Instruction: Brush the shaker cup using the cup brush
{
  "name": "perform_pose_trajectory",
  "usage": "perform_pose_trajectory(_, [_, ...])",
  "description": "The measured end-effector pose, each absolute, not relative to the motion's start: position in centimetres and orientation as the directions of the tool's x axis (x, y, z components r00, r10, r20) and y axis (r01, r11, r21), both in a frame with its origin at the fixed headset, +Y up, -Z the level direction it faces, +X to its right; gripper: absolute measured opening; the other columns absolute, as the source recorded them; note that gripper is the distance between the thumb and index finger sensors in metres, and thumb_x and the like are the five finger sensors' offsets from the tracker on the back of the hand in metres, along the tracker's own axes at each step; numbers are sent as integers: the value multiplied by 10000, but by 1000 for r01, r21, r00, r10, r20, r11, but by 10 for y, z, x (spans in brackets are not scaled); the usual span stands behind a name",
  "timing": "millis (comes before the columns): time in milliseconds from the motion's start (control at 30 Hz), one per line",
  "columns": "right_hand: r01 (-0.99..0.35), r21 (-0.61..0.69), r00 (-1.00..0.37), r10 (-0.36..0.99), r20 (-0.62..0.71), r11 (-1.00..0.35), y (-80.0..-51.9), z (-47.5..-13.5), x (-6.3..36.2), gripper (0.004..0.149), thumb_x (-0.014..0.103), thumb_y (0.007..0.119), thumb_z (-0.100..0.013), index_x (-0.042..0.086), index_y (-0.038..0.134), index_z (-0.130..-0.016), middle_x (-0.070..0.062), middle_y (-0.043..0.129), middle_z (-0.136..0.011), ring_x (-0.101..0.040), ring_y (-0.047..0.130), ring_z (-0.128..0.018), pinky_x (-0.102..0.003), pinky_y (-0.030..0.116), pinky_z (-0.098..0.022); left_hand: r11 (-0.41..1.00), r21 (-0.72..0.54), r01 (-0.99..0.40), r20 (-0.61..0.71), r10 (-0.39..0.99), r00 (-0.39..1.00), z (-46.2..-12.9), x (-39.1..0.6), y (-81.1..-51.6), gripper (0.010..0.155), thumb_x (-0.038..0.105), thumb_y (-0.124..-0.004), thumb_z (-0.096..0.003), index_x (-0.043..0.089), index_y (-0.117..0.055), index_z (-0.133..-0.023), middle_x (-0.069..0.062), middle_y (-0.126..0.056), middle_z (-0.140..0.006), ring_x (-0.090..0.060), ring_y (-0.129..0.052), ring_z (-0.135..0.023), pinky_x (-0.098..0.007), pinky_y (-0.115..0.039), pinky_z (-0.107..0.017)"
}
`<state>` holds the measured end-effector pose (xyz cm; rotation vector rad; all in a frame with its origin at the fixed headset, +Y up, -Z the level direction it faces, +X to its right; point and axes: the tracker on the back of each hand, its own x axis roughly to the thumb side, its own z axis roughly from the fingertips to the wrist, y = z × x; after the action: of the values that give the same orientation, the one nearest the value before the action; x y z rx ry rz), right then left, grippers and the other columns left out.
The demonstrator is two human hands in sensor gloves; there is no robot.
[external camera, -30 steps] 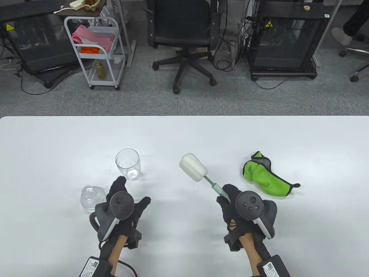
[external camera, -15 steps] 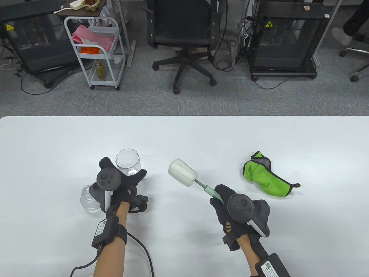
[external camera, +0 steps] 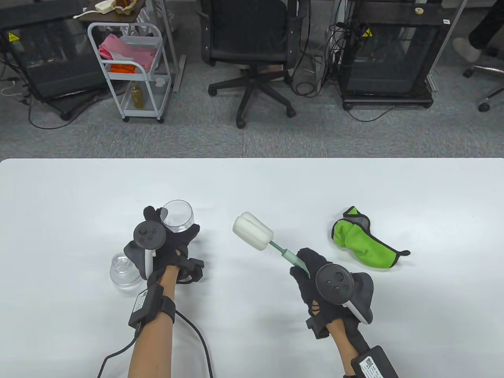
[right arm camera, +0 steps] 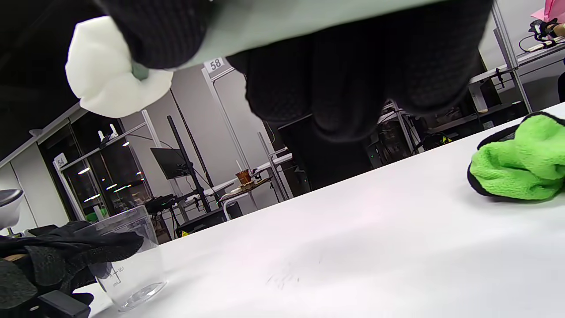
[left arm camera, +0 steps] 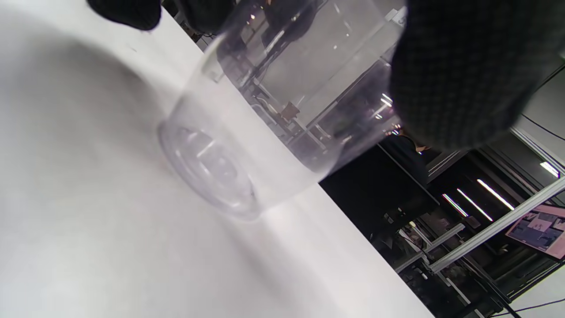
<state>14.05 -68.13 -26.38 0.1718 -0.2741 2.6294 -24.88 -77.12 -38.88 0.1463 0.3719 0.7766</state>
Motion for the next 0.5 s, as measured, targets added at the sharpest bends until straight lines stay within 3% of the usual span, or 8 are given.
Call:
perform_pose_trajectory(167, [-478,-155,-876,455,163,-865,-681,-264,142,563,453,776,-395,176,702,-879,-38,957,-723,-303,1042,-543,-444,904,-411,715,166,-679,-193,699,689,-393,-240,-763,1171,546,-1006,-309,238,-156,-1054,-110,-404,-1151,-601,-593,-1057,-736,-548,-672])
perform_pose_trajectory(333, [-483,-143,-873,464,151,-864,-682,-266,146,562,451,775,-396,173,702,-880,-40,957,-722,-304,1041,-539,-443,904,-410,798,122,-590,-93,601,794,-385,-228,-743,1166,594,-1017,-284,224,-243,-1073,-165,-486,-1115,-493,-878,-934,-768,-619,-639])
perform_pose_trajectory(500, [-479,-130,-874,457,166,-868,-681,-265,146,566,430,782,-398,172,688,-892,-51,946,-734,-301,1033,-534,-442,898,-408,867,70,-493,64,489,870,-364,-208,-719,1158,645,-1001,-274,253,-274,-1087,-219,-542,-1121,-459,-869,-877,-740,-670,-621])
